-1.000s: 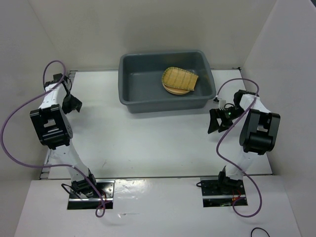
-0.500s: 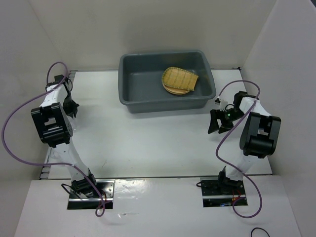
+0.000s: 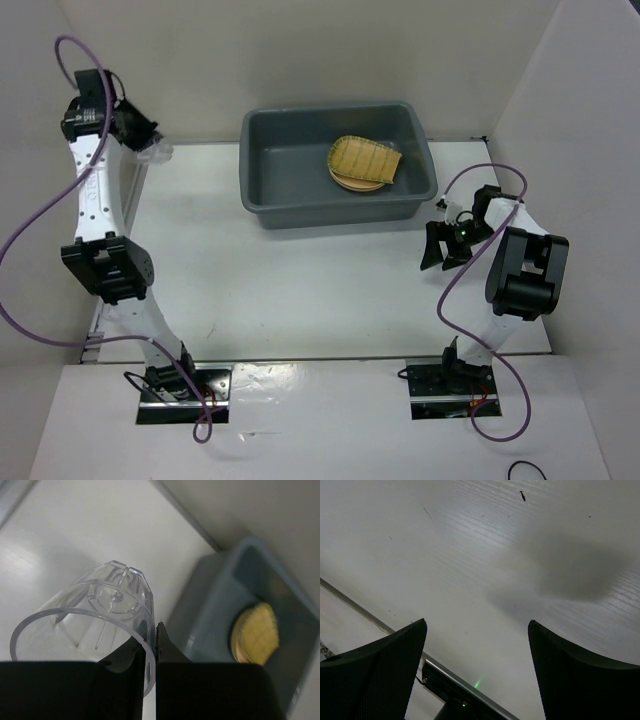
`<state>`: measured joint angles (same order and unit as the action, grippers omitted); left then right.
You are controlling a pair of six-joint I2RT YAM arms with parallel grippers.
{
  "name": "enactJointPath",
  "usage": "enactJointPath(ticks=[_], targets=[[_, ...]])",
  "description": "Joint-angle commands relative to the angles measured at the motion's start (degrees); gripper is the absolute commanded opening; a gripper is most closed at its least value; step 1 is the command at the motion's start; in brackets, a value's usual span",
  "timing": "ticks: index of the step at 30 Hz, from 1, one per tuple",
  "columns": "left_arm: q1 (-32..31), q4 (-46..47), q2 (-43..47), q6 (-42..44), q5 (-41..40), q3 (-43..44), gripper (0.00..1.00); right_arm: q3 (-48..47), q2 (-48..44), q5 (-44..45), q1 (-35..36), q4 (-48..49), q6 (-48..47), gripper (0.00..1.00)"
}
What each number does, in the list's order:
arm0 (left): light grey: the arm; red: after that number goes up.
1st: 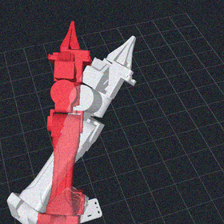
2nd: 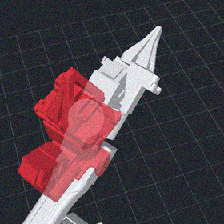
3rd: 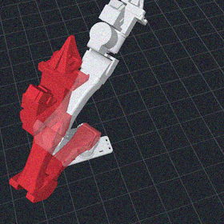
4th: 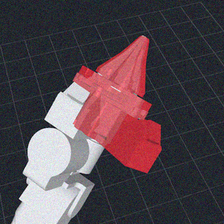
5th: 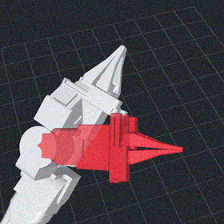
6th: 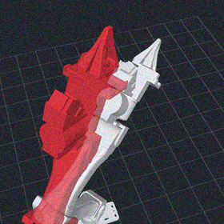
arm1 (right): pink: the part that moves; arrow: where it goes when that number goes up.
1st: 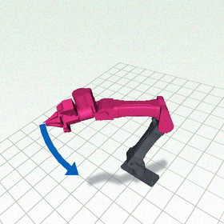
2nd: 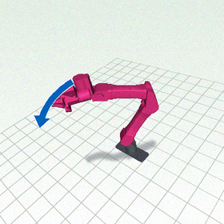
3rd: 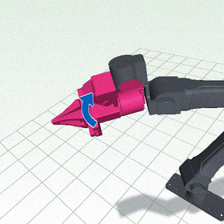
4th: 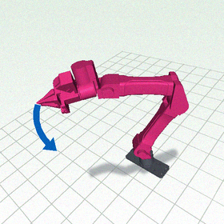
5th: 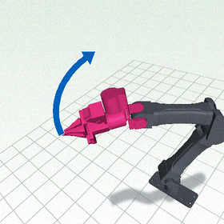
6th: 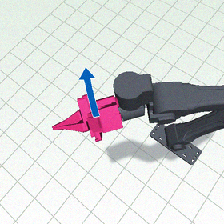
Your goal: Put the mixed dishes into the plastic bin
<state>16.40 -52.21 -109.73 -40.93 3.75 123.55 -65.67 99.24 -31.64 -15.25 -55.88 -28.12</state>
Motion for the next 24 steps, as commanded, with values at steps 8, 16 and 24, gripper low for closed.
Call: enactJointPath(ticks=[8, 16, 24], targets=[[-23.33, -22.33, -29.28, 8.22, 5.46, 55.90, 0.00, 0.63, -3.00, 0.00, 0.30, 2.00, -0.27, 0.86], [-33.18, -22.33, -27.65, 8.23, -4.43, 37.34, 0.00, 0.63, -1.24, -1.76, 0.30, 0.95, -1.50, 0.86], [-37.84, -22.33, -31.06, 8.93, -7.97, 33.25, 0.00, 0.63, -0.10, -1.76, 0.30, 0.95, -2.03, 0.86]])
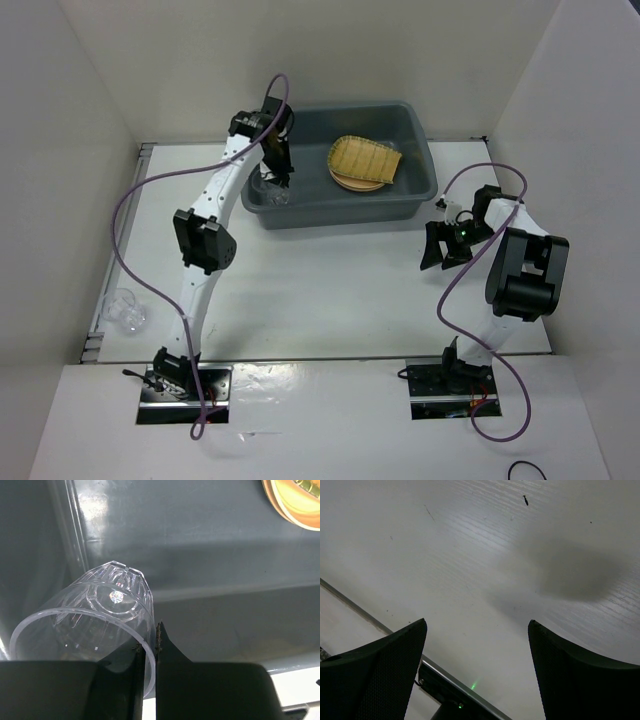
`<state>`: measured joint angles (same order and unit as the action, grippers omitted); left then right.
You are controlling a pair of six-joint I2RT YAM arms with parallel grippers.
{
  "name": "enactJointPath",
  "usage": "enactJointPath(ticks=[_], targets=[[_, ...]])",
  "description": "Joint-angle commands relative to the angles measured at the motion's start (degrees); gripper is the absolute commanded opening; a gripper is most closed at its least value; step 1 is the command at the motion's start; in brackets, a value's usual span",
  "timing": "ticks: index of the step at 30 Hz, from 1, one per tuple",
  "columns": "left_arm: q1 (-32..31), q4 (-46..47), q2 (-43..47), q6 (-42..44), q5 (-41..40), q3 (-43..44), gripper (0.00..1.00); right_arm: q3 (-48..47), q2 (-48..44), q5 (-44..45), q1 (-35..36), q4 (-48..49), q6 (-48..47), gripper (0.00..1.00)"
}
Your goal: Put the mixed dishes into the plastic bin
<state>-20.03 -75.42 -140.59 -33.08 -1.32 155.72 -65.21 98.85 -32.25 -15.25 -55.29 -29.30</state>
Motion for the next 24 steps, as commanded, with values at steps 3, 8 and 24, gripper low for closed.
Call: enactJointPath(ticks=[3, 8, 24], targets=[[-2.20, 0.89, -1.26, 1.62, -4.30, 0.46, 0.00, 0.17, 0.29, -1.15, 0.30, 0.36, -0.85, 0.86], [-3.52, 0.89, -4.94, 1.62, -5.45, -0.15, 0.01, 0.17, 0.29, -1.15, 0.30, 0.36, -0.85, 0.86], [-4.58, 0.89, -5.58, 1.62, -7.55, 3.71, 0.45, -0.44, 2.05, -1.67, 0.30, -0.69, -0.85, 0.86]])
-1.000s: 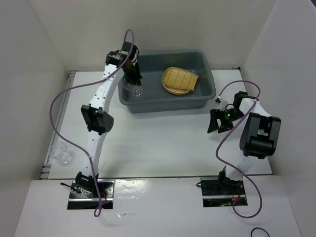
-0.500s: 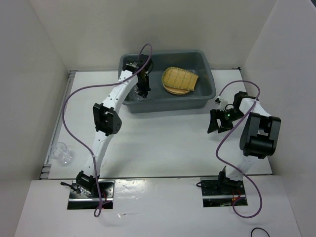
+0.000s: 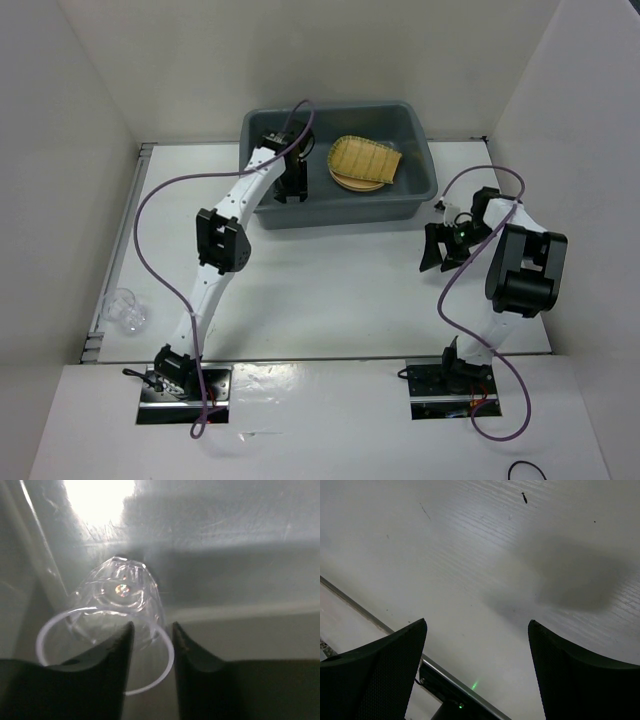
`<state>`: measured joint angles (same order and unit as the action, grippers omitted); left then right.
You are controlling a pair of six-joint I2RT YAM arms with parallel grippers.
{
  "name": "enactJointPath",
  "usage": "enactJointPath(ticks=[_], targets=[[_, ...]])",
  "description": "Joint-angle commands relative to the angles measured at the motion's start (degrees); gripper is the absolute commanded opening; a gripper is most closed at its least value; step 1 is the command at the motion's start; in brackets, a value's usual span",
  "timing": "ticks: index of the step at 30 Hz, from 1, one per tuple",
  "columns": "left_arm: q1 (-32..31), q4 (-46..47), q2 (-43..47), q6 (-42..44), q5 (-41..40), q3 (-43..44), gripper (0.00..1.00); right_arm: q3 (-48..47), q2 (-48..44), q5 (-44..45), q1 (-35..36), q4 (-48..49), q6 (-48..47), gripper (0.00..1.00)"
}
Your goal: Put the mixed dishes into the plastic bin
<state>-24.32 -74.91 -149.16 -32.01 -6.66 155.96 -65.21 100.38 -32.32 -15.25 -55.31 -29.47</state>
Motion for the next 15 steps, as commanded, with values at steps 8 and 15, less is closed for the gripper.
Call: enactJointPath(ticks=[8, 15], targets=[[0.68, 0.38, 20.52, -0.06, -23.70, 3.58, 0.90, -0.97, 2.19, -2.22, 0.30, -1.20, -1.73, 0.86], [10.15, 1.09, 50.79, -16.58, -42.83, -41.51, 1.00, -1.50, 3.95, -2.75, 0.30, -2.26, -2.78, 0.86]])
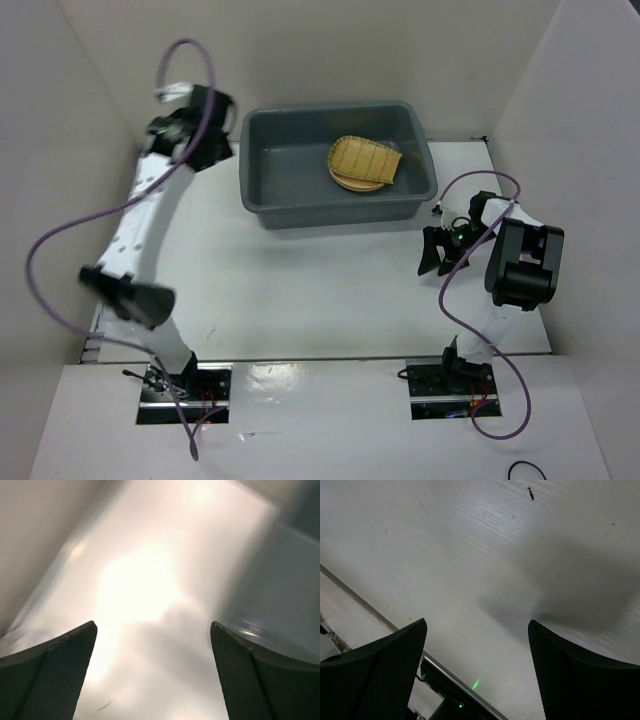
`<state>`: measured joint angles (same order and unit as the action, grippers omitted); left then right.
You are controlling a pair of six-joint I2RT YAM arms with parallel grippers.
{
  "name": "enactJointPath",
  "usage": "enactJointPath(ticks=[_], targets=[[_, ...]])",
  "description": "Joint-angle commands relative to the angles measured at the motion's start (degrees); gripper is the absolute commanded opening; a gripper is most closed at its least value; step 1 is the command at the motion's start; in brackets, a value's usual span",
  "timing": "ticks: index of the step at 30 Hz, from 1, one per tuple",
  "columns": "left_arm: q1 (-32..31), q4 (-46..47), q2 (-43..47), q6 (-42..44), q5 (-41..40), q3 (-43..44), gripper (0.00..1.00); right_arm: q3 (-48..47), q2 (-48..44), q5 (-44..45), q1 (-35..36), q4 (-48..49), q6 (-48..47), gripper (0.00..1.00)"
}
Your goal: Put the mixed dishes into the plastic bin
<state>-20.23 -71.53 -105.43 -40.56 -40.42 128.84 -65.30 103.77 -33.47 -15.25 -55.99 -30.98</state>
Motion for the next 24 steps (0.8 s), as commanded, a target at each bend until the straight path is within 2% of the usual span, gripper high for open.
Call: enactJointPath(ticks=[1, 2, 4, 7, 8, 11, 19, 24], targets=[[9.30, -2.30, 11.86, -9.61, -9.06, -19.36, 1.00, -1.41, 1.08, -1.59, 0.30, -1.58, -1.27, 0.86], [10.81, -2.91, 14.00, -14.85, -9.06, -24.02, 1.00, -1.41, 1.09, -1.59, 0.30, -1.58, -1.27, 0.86], [15.28, -2.92, 18.30, -18.40, -8.19, -36.73, 1.00, -1.94, 1.79, -1.59, 0.30, -2.10, -1.80, 0.86], [20.64, -2.92, 19.47, -22.63, -3.27, -46.53, 1.00, -1.94, 3.02, -2.12, 0.30, -2.11, -1.80, 0.86], [21.80, -2.92, 19.47, -24.12, -0.30, -48.22, 1.00, -1.94, 3.63, -2.12, 0.30, -2.11, -1.80, 0.86], [26.37, -2.92, 18.07, -24.66, 2.01, -52.71, 1.00, -2.55, 4.16, -2.12, 0.30, -2.64, -2.33, 0.86], [34.20, -2.92, 21.93, -26.24, 1.23, -56.50, 1.00, -2.55, 4.25, -2.65, 0.30, -3.25, -2.86, 0.86], [37.71, 0.68, 20.88, -23.00, 2.71, -59.57, 1.00, -2.55, 4.25, -2.12, 0.30, -3.25, -2.24, 0.86]])
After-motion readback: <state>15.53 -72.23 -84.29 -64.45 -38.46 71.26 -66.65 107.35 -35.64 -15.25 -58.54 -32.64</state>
